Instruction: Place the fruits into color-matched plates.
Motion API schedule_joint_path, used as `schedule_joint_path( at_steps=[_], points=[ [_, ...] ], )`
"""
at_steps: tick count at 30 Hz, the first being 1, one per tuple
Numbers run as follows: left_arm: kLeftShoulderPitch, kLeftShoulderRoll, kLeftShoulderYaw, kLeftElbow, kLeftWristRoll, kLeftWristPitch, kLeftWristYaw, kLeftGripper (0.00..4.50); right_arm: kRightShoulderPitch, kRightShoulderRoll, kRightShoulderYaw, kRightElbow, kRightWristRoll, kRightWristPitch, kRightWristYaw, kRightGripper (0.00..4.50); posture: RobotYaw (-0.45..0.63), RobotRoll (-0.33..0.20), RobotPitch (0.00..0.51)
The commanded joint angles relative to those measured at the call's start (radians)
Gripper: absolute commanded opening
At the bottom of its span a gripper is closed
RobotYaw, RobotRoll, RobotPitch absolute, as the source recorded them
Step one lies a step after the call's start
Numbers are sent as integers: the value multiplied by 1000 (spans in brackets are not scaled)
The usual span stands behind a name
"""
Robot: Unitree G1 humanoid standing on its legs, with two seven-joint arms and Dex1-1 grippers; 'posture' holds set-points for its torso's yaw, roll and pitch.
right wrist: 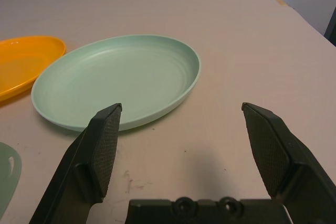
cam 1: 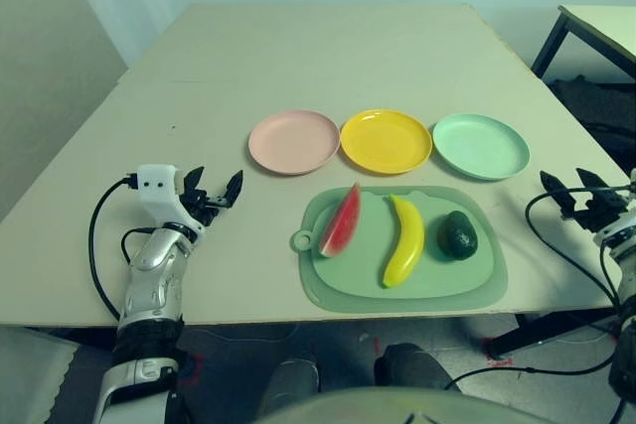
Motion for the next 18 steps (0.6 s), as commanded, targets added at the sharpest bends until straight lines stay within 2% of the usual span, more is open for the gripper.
schedule_joint_path(
  at_steps=[1,4,18],
  points=[
    [8,13,24,25,1,-17,1,4471,-6,-5,11,6,-13,-9,0,4500,-90,0,21],
    [21,35,64,38,-16,-36,1,4471,-3,13,26,0,-26,-23,-3,4500,-71,0,12],
    [59,48,86,-18,-39,-16,-26,4471,-22,55,47,-8,-24,-33,4,4500,-73,0,12]
  ],
)
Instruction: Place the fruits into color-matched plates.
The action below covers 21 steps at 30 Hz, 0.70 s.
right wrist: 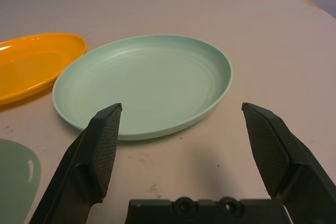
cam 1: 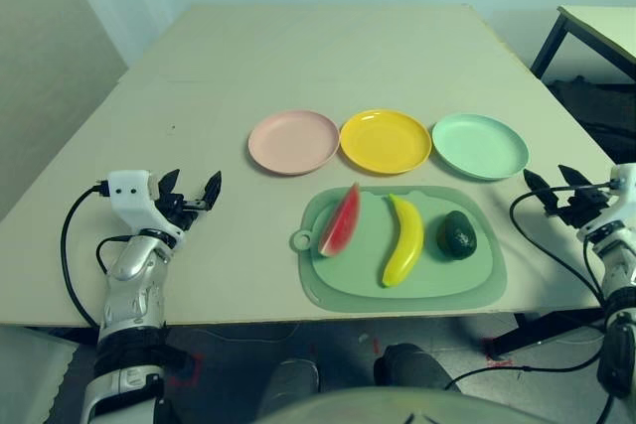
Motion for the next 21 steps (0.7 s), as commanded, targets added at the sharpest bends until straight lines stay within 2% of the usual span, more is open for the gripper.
schedule_joint_path(
  at_steps=[1,4,7,9,13,17,19,21],
  points=[
    [2,34,15,-7,-38,1,-73,4471,4,12,11,-17,-7,-6,5,4500,-73,0,13],
    [6,103,15,-16,-124,-7,-295,4471,16,12,12,-46,-2,1,17,4500,-86,0,13],
    [28,203,35,-80,-296,61,-630,4471,41,-7,21,-96,2,23,67,4500,-94,0,20],
    [40,290,32,-113,-355,114,-803,4471,57,-29,23,-158,17,77,99,4500,-93,0,30],
    [59,397,-26,-171,-362,136,-1028,4471,70,-77,57,-271,4,193,137,4500,-109,0,43],
    [46,442,-77,-220,-351,146,-1146,4471,91,-152,121,-526,1,391,149,4500,-141,0,34],
    [18,447,-128,-230,-334,133,-1164,4471,85,-221,201,-645,-53,469,178,4500,-162,0,24],
    [-12,458,-175,-229,-325,121,-1165,4471,69,-292,298,-748,-104,515,248,4500,-165,0,38]
  ],
)
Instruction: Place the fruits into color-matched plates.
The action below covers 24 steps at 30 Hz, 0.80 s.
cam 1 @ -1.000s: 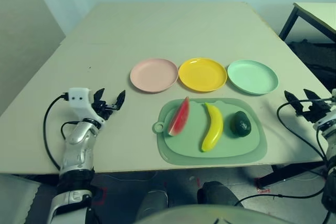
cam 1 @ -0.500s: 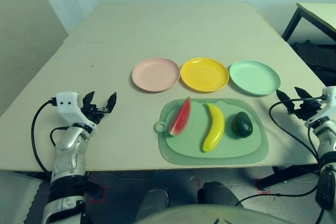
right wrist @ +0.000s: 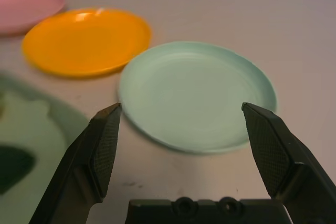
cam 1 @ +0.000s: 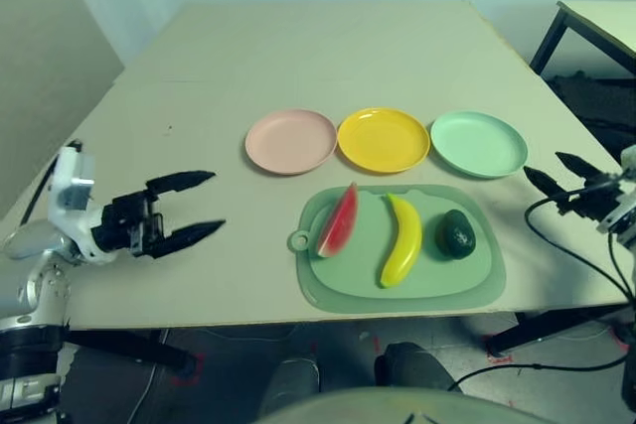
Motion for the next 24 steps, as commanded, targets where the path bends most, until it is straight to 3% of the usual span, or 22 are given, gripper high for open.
schedule_joint_path(
  at_steps=[1,6,10,16,24],
  points=[
    [-46,36,-88,-10,22,-21,-14,4471,-36,-103,183,-200,-92,79,138,4500,-170,0,38],
    [-94,74,-170,8,36,-45,-14,4471,-199,-200,417,-287,-231,-16,384,4500,-181,0,33],
    [-118,70,-181,39,49,-60,-14,4471,-303,-195,536,-308,-306,-107,508,4500,-176,0,33],
    [-111,59,-175,48,66,-76,-14,4471,-342,-218,666,-388,-288,-230,533,4500,-169,0,33],
    [-121,50,-174,54,95,-76,-14,4471,-435,-154,795,-328,-344,-407,533,4500,-145,0,26]
  ],
)
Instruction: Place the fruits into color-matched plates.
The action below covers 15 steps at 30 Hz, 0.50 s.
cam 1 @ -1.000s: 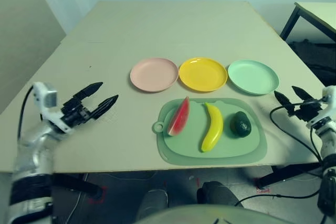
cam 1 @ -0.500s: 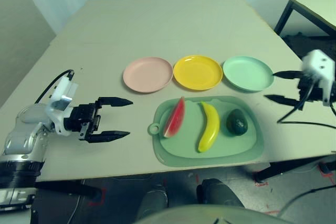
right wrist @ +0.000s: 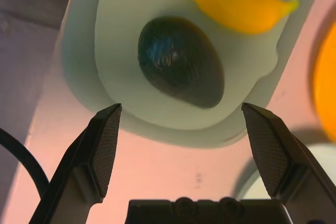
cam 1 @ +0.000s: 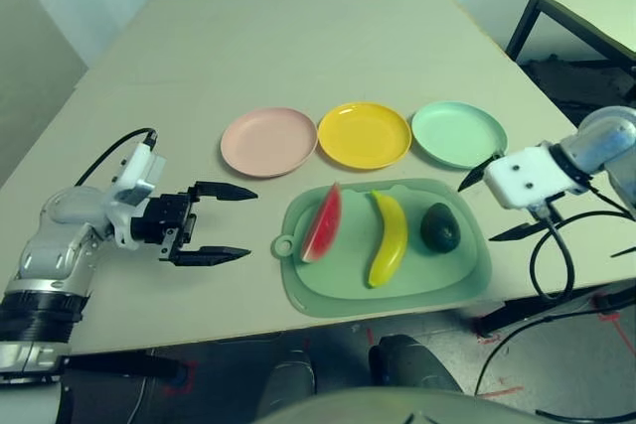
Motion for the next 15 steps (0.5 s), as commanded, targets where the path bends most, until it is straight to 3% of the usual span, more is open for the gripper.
schedule_joint_path(
  at_steps=[1,15],
  points=[
    [2,5,-6,-15,12,8,-4,4471,-37,13,72,31,-28,-83,5,4500,-143,0,25],
    [50,0,28,-61,23,8,1,4471,-120,115,168,220,-104,-261,5,4500,-107,0,28]
  ],
)
